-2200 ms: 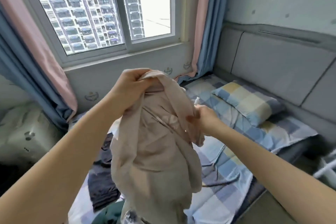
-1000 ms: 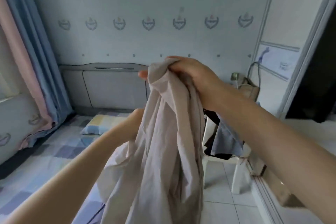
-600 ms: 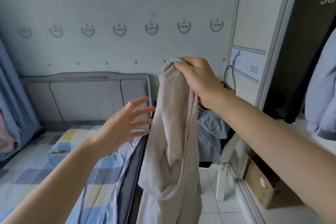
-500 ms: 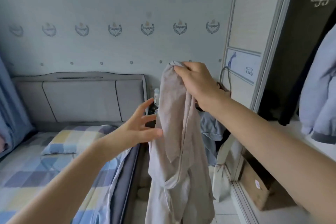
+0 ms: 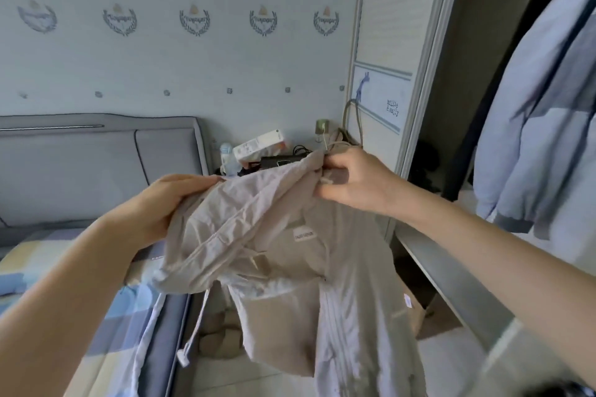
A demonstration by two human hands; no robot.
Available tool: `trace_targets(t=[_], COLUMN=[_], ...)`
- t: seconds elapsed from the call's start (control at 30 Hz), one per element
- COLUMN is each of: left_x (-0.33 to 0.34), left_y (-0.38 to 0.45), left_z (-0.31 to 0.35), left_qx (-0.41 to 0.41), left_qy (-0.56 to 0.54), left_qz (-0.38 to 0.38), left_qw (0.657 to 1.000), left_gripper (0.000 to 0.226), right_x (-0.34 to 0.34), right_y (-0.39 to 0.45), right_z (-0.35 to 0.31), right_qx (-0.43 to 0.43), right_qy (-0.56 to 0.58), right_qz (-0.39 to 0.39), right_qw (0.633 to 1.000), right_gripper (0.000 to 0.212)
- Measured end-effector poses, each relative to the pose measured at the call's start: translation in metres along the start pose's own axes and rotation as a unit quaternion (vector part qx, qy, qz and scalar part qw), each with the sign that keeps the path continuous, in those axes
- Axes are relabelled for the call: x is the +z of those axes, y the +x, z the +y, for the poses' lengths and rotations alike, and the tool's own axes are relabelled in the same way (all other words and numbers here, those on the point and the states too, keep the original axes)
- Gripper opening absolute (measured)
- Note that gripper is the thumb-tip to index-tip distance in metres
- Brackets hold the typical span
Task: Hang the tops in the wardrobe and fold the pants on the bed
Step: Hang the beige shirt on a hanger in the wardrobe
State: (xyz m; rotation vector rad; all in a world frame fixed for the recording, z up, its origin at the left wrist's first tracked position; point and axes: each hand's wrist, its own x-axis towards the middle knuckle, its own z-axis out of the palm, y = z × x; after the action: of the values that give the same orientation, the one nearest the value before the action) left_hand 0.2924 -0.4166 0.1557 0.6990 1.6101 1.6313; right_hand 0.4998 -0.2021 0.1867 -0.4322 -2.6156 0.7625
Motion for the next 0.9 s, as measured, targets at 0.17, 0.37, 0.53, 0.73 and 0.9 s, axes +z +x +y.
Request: trace_targets(t=[0.17,0.37,0.53,0.73,0.9], left_x=[0.008,0.053,0.091,0.070,0.072], left_y=[0.063,0.131,0.197,0.280,0.359], left_z=[-0.003,-0.028,-0.050,-0.012,0.027], left_qx=[0.003,0.073,0.109,0.081,0.247], left_qy=[0.158,0.320,0.398,0.355,0.310], left_qz=[0.030,-0.257,-0.217,-0.226,0.047], left_qw=[0.987,0.909,0.885,0.904,0.917], left_gripper=[0.012,0.097,0.077,0.018,0.023], right_x=[0.012,-0.002,-0.016,-0.034,-0.038], right_y=[0.012,0.070,0.113,0.118,0.110], right_z=[0.029,0.048,0.060,0.083,0.085], right_qx=[0.001,0.098,0.209,0.249,0.260], right_qy=[-0.187,-0.059,0.092,0.008,-0.101], right_qz=[0.051,0.077,0.056,-0.026,-0.186], right_qw=[0.981,0.991,0.972,0.968,0.942], right_gripper=[0.025,0.044,0.046,0.036,0.054])
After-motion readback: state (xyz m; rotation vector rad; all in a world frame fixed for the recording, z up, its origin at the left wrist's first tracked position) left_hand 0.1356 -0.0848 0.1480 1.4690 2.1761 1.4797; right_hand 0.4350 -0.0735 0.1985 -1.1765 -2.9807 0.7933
